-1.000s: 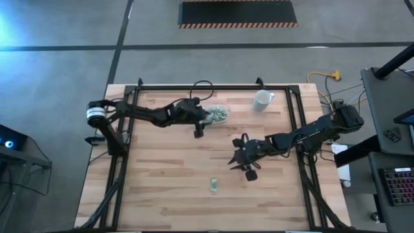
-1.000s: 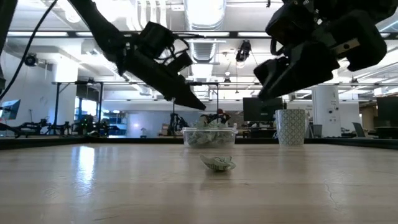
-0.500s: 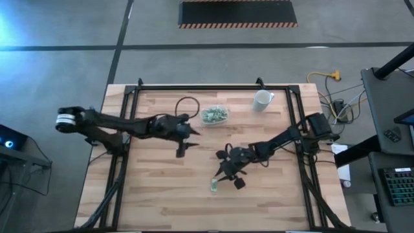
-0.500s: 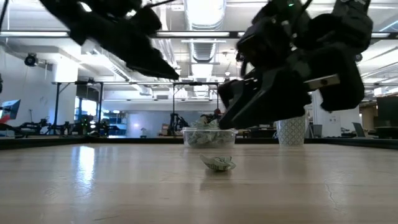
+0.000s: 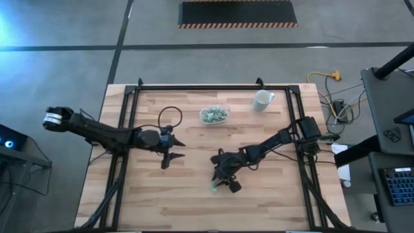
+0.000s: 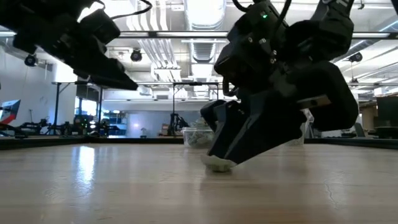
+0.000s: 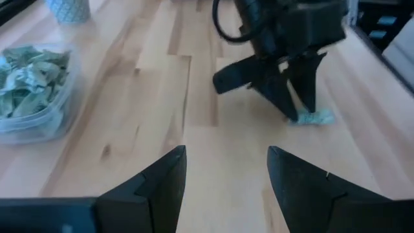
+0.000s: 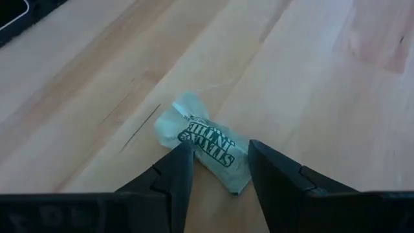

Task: Pick and place Stevia / Truvia into bins
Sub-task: Put the stevia packet into the transparent container

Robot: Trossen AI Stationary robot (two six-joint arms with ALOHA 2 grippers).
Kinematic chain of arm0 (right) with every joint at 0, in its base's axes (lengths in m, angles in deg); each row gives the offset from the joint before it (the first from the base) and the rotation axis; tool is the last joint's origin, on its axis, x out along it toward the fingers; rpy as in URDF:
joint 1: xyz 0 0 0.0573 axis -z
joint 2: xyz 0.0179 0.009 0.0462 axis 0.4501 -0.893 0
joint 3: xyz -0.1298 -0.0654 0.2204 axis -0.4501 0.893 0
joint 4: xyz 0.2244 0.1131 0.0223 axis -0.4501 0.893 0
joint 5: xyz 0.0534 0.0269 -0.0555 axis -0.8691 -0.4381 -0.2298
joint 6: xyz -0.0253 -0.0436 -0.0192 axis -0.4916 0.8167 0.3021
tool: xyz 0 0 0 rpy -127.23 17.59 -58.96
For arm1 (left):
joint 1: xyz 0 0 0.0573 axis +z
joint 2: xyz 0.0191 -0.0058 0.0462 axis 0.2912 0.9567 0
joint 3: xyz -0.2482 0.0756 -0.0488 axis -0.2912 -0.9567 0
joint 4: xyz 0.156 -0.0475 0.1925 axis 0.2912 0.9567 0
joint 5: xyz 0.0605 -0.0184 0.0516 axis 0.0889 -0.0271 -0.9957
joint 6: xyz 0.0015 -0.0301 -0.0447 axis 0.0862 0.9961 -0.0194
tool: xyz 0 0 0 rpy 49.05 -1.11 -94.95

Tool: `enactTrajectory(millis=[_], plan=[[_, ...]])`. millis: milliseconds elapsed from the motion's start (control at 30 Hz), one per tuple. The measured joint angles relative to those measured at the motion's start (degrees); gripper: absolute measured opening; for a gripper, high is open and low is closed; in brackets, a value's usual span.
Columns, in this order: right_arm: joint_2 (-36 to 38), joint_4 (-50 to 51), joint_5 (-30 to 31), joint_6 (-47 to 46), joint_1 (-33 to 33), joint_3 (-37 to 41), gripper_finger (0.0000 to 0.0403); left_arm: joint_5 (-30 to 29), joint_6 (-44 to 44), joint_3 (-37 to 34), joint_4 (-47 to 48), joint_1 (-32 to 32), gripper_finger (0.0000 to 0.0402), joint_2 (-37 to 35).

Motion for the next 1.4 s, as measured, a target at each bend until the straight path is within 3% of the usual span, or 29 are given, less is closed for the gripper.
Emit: enactTrajectory(millis=[200, 500, 600, 733, 1000, 1100, 1233, 1400], plan=[[0.52, 2.77, 0.11, -0.47, 0.0, -0.62, 0.0123, -0.28, 0.84, -2.44, -4.06, -1.03, 0.0199, -0.91], [2.51, 4.91, 1.19, 1.34, 0.04, -0.28, 0.0042, -0.44, 0.7, -2.38, -4.58, -1.08, 0.0199, -0.47], [3.72, 4.77, 4.26, 2.27, 0.19, -0.25, 0.0029, -0.46, 0.66, -2.38, -4.6, -1.06, 0.0199, -0.47], [5.92, 6.33, 13.36, 4.32, 0.68, -0.22, 0.0022, -0.44, 0.33, -2.4, -4.52, -1.01, 0.0199, -0.45], [11.67, 6.97, 42.08, 9.38, 4.88, -0.44, 0.0022, -0.43, 0.11, -2.4, -4.39, -1.01, 0.0199, -0.45], [13.43, 6.87, 49.34, 9.73, 8.7, -0.98, 0.0022, -0.43, 0.11, -2.4, -4.41, -1.01, 0.0199, -0.45], [14.65, 7.0, 48.76, 6.64, 15.6, -1.1, 0.0022, -0.43, 0.11, -2.4, -4.53, -1.01, 0.0199, -0.43], [14.85, 6.86, 37.35, 0.29, 24.34, -1.11, 0.0022, -1.72, 0.11, -2.4, -4.63, -1.01, 0.0199, -0.21]])
